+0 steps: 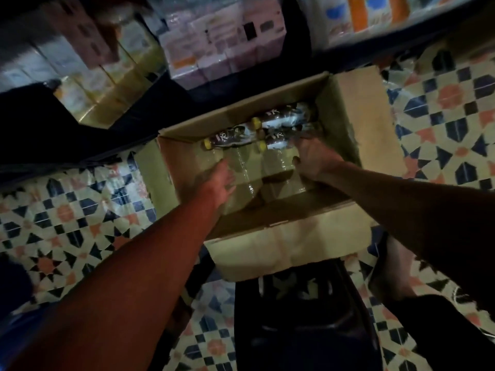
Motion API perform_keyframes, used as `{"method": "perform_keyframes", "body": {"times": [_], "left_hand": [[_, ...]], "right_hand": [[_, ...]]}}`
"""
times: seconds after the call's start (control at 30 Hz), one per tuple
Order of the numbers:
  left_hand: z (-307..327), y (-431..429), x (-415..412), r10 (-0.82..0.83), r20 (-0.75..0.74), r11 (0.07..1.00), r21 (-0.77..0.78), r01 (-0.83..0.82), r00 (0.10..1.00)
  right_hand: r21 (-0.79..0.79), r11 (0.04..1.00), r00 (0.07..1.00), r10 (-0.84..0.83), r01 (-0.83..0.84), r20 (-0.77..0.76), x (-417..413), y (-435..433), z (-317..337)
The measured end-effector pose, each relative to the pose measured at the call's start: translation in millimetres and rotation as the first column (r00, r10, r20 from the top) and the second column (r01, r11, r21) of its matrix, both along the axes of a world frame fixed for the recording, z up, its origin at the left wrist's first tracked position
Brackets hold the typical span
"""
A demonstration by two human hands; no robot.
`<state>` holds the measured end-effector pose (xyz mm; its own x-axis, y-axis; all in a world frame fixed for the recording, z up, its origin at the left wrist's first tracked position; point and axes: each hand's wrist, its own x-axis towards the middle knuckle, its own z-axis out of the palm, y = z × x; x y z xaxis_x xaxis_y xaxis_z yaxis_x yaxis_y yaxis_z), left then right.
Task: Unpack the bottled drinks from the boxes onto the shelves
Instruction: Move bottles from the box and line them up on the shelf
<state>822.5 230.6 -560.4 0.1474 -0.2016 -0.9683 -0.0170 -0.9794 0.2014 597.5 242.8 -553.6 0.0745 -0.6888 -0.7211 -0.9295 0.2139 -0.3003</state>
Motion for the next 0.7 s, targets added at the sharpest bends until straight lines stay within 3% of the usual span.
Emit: {"method": "perform_keyframes", "body": {"times": [0.17,0.3,0.4,0.47,0.53,0.6,0.7], "left_hand": [[-27.2,-32.4,-10.5,0.152,-0.148,0.984,-0.069,-0.164,0.977],[-43.9,-50.6,-22.6,0.335,-0.119,0.936,-0.075,-0.344,0.935],[-56.4,-54.1,-27.4,0.426,-0.125,0.894,-0.095,-0.438,0.896],[-58.4,-50.7,-25.7,0.472,-0.126,0.860,-0.152,-0.487,0.872],[-57.6,-44.8,-23.7,0.451,-0.108,0.868,-0.181,-0.463,0.886],[-47.6,-35.5,-17.6,0.366,-0.074,0.914,-0.162,-0.373,0.928],[-33.8,-18.2,-3.6,0.197,-0.024,0.977,-0.074,-0.198,0.980]], "right_hand": [[-0.122,0.985,0.990,0.109,-0.120,-0.093,-4.6,-9.0,-28.0],[-0.246,0.962,0.990,0.094,-0.118,-0.107,-1.8,-13.2,-48.7],[-0.270,0.961,0.997,0.043,-0.061,-0.071,-0.6,-12.2,-60.1],[-0.271,0.955,0.991,0.097,-0.119,-0.094,0.2,-4.0,-60.0],[-0.263,0.950,0.983,0.142,-0.169,-0.119,-2.5,5.1,-54.7],[-0.210,0.971,0.992,0.097,-0.111,-0.074,-6.0,14.3,-49.5],[-0.015,0.982,0.981,-0.186,0.187,0.049,-6.8,27.8,-43.7]]}}
